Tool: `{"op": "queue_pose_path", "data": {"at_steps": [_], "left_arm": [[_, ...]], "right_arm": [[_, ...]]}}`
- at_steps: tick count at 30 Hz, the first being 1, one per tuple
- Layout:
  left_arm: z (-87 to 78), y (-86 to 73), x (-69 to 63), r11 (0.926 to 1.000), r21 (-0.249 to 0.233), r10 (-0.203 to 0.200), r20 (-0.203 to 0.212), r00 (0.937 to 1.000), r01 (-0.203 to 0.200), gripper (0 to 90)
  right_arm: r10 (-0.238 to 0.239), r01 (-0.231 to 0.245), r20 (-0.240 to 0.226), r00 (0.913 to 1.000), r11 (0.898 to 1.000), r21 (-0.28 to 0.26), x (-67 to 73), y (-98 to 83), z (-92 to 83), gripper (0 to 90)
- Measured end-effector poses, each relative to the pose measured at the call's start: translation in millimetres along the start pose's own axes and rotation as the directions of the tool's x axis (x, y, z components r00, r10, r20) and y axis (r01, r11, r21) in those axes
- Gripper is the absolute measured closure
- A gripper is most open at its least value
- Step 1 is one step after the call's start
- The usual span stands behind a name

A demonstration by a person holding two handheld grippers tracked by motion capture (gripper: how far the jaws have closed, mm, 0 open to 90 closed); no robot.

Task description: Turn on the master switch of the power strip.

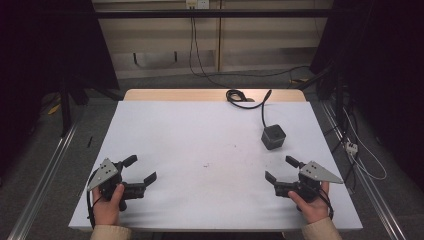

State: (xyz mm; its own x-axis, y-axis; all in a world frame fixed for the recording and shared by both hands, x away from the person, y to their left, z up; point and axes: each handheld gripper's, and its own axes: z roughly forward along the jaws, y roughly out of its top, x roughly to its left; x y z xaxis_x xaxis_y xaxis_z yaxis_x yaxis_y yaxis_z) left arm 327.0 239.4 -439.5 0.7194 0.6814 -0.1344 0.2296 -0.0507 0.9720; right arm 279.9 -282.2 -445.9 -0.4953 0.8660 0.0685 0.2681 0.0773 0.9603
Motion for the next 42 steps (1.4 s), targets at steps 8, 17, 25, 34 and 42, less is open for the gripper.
{"op": "queue_pose_path", "data": {"at_steps": [8,17,25,34,42], "left_arm": [[0.0,0.5,-0.5,1.0,-0.007,0.001,0.003,1.0,-0.001,2.6],[0.8,0.6,-1.2,1.0,-0.006,-0.001,0.006,1.0,0.001,2.6],[0.9,0.8,-1.2,1.0,-0.009,-0.001,0.007,1.0,0.001,2.6],[1.5,1.0,-1.5,1.0,-0.008,0.002,0.008,1.0,-0.002,2.6],[1.4,1.1,-1.8,1.0,-0.009,-0.001,0.007,1.0,0.001,2.6]], "right_arm": [[-0.009,0.009,0.041,0.9991,1.0,0.017,-10.5,2.7,6.2,6.8],[0.001,-0.002,0.059,0.9983,1.0,0.019,-16.8,6.1,13.0,6.8],[-0.002,0.0,0.072,0.9974,1.0,0.025,-20.0,9.9,18.4,7.3],[0.018,-0.018,0.093,0.9956,1.0,0.005,-27.1,15.7,21.8,7.8],[0.017,-0.018,0.118,0.9928,1.0,0.007,-33.6,17.0,25.6,8.9]]}}
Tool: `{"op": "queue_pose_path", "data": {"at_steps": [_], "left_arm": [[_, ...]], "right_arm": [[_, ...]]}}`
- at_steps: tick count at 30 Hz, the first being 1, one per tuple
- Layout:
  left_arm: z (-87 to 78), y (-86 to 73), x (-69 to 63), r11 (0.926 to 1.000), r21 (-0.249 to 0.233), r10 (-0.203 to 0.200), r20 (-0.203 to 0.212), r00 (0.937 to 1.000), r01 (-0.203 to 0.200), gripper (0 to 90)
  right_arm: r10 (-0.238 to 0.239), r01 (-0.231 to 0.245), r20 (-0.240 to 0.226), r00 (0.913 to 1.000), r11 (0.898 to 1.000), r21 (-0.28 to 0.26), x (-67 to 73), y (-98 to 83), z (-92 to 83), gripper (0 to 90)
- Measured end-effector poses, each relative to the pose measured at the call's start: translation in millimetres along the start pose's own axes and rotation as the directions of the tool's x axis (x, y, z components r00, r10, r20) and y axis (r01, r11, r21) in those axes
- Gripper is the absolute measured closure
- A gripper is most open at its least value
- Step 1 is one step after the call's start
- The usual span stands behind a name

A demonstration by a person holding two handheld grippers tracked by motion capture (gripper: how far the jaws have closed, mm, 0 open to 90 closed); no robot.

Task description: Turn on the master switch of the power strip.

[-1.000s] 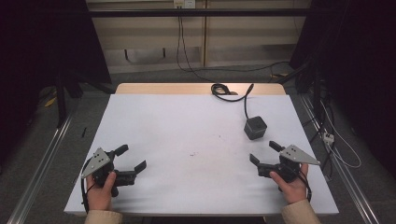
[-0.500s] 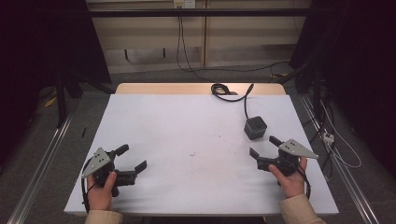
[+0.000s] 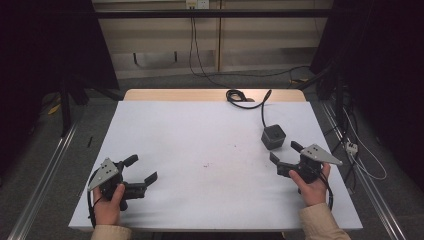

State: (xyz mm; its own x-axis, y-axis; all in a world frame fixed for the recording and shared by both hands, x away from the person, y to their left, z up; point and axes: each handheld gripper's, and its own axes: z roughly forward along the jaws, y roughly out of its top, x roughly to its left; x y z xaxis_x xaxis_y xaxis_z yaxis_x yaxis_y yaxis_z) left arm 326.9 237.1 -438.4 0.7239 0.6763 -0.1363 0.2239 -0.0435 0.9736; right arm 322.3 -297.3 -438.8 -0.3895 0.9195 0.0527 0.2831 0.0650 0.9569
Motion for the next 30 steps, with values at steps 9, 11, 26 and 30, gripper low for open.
{"op": "queue_pose_path", "data": {"at_steps": [9,11,26,30], "left_arm": [[0.3,0.2,-0.1,1.0,-0.001,0.002,0.005,1.0,-0.002,2.6],[0.4,0.2,-0.2,1.0,-0.001,0.002,0.006,1.0,-0.002,2.6],[0.8,0.1,-0.6,1.0,-0.002,0.002,0.008,1.0,-0.002,2.6],[0.8,0.2,-0.3,1.0,-0.004,0.0,0.008,1.0,0.0,2.6]], "right_arm": [[-0.01,0.01,0.009,0.9999,1.0,0.001,-1.5,4.1,3.8,11.4],[-0.011,0.011,0.011,0.9999,1.0,0.002,-1.7,4.1,4.3,12.0],[-0.008,0.009,0.024,0.9997,1.0,-0.014,-5.9,9.8,8.3,19.5],[-0.004,0.004,0.029,0.9996,1.0,-0.009,-7.2,10.5,9.2,20.2]]}}
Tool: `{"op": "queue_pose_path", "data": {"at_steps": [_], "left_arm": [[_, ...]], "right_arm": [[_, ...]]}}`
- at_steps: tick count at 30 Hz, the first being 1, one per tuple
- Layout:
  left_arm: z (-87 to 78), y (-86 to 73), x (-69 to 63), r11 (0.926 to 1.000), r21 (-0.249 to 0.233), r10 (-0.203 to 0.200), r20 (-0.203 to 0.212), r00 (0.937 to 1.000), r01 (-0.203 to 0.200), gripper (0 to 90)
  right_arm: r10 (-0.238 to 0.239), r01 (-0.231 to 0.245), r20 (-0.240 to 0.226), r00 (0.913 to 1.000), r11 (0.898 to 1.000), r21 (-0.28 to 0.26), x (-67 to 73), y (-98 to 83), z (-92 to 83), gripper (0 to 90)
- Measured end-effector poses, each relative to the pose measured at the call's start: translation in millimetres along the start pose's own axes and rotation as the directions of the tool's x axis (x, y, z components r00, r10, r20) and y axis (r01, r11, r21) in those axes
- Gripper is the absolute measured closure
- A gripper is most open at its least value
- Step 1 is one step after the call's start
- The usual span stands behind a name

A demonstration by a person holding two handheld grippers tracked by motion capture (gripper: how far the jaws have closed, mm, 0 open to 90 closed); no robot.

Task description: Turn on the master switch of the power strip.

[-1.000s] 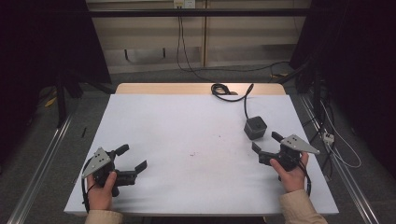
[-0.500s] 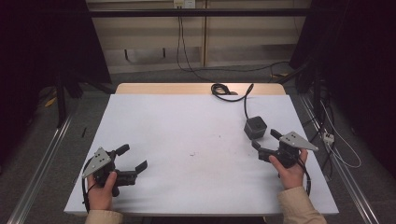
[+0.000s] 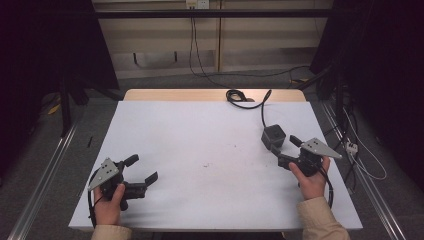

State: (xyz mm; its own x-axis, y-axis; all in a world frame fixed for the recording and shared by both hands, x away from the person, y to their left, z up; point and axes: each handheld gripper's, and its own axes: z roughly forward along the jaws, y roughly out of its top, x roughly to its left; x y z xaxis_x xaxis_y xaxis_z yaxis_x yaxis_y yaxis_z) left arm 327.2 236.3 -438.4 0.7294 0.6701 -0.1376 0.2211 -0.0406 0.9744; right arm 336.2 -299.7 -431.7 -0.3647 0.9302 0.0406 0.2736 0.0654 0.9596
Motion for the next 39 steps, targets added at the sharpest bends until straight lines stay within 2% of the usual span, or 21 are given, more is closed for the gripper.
{"op": "queue_pose_path", "data": {"at_steps": [17,32,39], "left_arm": [[0.4,0.0,-0.1,1.0,0.001,-0.001,0.003,1.0,0.001,2.6],[0.3,-0.3,-0.1,1.0,0.0,-0.004,0.005,1.0,0.004,2.6],[0.8,-0.2,-0.4,1.0,0.003,0.0,0.007,1.0,0.0,2.6]], "right_arm": [[0.014,-0.014,0.015,0.9998,1.0,0.006,-7.2,4.9,4.5,31.0],[-0.011,0.011,0.003,0.9999,1.0,0.022,-7.1,6.7,6.4,42.2],[-0.007,0.006,0.01,0.9999,1.0,0.028,-8.7,6.7,6.6,46.8]]}}
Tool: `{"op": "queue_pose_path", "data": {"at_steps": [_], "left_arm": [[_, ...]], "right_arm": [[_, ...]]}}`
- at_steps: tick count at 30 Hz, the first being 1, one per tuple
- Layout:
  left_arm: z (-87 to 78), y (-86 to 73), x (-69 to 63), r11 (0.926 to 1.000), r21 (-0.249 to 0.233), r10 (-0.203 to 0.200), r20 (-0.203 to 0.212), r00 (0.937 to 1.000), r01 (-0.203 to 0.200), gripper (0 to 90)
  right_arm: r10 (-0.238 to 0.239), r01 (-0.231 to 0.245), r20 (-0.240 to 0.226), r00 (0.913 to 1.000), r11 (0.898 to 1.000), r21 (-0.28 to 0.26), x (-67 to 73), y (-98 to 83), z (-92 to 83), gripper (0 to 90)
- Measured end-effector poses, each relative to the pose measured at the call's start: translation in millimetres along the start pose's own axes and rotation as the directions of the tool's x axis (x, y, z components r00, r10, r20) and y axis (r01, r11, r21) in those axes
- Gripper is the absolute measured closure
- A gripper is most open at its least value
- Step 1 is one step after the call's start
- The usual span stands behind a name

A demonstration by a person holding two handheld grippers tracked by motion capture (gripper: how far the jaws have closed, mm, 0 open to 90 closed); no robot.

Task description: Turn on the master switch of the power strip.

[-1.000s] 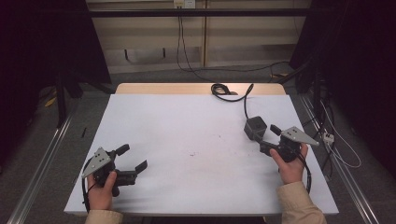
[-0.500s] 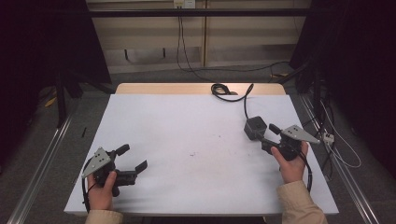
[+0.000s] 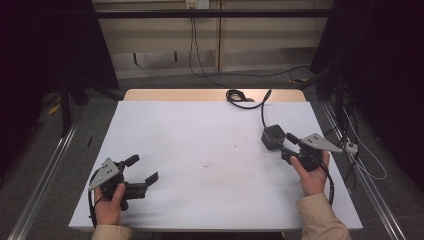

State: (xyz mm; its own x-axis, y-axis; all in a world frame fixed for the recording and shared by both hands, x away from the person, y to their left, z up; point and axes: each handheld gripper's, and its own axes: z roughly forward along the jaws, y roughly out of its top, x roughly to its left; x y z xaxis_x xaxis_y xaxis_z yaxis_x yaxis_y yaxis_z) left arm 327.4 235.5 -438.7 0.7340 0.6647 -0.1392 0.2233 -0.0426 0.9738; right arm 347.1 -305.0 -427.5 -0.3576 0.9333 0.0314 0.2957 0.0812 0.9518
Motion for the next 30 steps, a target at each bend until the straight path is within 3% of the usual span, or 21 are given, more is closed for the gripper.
{"op": "queue_pose_path", "data": {"at_steps": [11,30], "left_arm": [[-0.4,-0.1,0.2,1.0,0.001,0.0,-0.002,1.0,0.0,2.6],[0.1,0.2,-1.0,1.0,0.0,0.002,-0.001,1.0,-0.002,2.7]], "right_arm": [[0.016,-0.016,0.008,0.9998,1.0,0.006,-3.0,3.0,3.5,51.5],[-0.013,0.012,0.002,0.9999,1.0,0.025,-3.3,3.3,6.2,58.9]]}}
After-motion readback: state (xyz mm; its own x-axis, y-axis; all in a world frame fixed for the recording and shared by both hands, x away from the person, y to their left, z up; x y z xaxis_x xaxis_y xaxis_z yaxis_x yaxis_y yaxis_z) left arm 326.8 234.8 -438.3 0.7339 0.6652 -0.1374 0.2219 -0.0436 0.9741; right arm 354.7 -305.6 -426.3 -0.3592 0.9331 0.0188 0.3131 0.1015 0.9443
